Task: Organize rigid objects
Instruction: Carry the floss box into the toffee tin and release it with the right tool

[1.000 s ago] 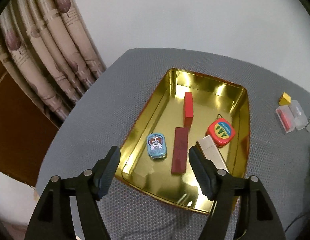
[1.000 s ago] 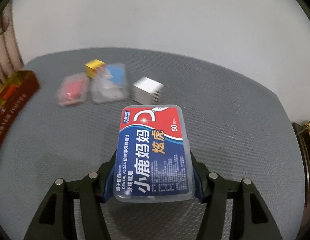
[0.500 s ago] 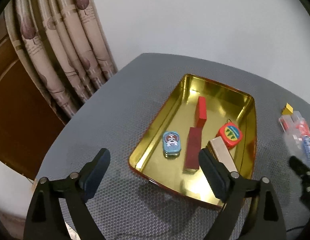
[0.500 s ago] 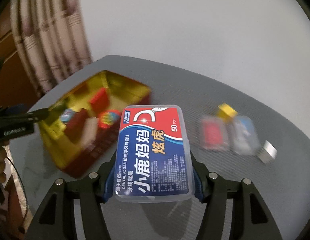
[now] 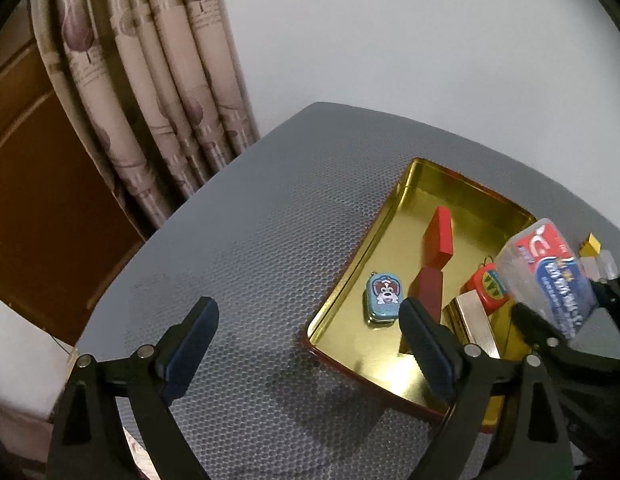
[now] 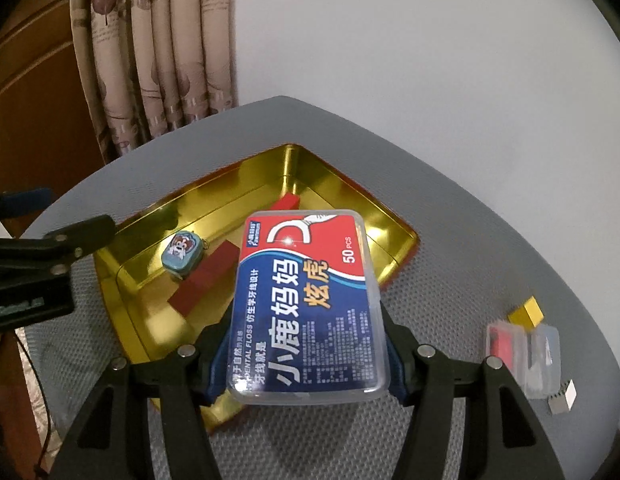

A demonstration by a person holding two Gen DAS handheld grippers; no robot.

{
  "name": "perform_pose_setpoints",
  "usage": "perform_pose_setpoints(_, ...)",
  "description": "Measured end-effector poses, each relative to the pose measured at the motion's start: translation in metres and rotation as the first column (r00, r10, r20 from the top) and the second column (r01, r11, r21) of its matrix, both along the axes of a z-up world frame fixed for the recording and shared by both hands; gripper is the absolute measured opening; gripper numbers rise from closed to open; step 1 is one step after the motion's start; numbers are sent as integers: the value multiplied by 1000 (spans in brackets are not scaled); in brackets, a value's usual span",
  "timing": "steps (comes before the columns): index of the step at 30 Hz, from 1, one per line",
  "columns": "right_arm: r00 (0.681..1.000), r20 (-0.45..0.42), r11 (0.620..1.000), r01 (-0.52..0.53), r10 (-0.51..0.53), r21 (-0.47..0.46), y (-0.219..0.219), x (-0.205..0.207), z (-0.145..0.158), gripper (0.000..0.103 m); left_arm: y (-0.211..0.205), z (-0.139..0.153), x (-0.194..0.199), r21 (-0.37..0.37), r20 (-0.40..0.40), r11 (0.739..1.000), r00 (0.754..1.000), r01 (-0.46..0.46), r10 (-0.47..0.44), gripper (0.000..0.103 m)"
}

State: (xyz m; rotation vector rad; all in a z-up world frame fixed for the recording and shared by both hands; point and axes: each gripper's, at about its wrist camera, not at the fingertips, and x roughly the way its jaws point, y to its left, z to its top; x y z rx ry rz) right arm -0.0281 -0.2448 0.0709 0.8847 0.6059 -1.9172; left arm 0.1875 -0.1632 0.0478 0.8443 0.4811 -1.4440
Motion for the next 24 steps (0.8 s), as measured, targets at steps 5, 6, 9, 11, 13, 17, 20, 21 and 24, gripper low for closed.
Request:
perform_pose_setpoints(5, 1000, 24, 999, -19, 18, 29, -23, 0, -11, 62, -2, 1, 8, -3, -8, 1000, 1000, -29, 29, 90)
perform_pose_setpoints(6, 999, 25, 999, -22, 21, 41, -31, 2, -18, 62, -2, 1, 8, -3, -7, 999, 999, -34, 34, 90)
perform_pose_setpoints(9, 999, 31, 998, -26, 24, 52, -37, 3, -24, 62, -4, 0, 11, 10, -20, 999, 999, -43, 43, 90)
perform_pose_setpoints(11, 999, 27, 998, -27, 26, 64, -39, 4, -29, 62, -4, -1, 13, 12, -28, 999, 999, -44, 44, 90)
perform_pose_setpoints(13, 999, 21, 997, -36, 34, 70, -41, 6, -34, 62, -5, -1, 14, 14, -28, 999, 999, -45, 46, 90)
perform_pose_setpoints(17, 999, 30, 997, -43, 41, 70, -38, 6, -38, 62, -7, -1, 17, 23, -43, 998, 998, -52, 53, 90)
perform_pose_setpoints(20, 998, 60, 997, -41, 37, 63, -26, 6, -35, 62, -5, -1, 16, 21, -43, 998, 997, -59, 60, 90)
perform_pose_setpoints(21, 998, 60, 997, -41, 37, 63, -26, 6, -35, 62, -4, 0, 16, 17, -42, 998, 997, -62, 63, 90)
perform_pose_setpoints(24, 995, 87, 998, -42, 38, 41, -13, 8, -30, 63, -4, 1, 16, 13, -43, 998, 997, -58, 59, 90)
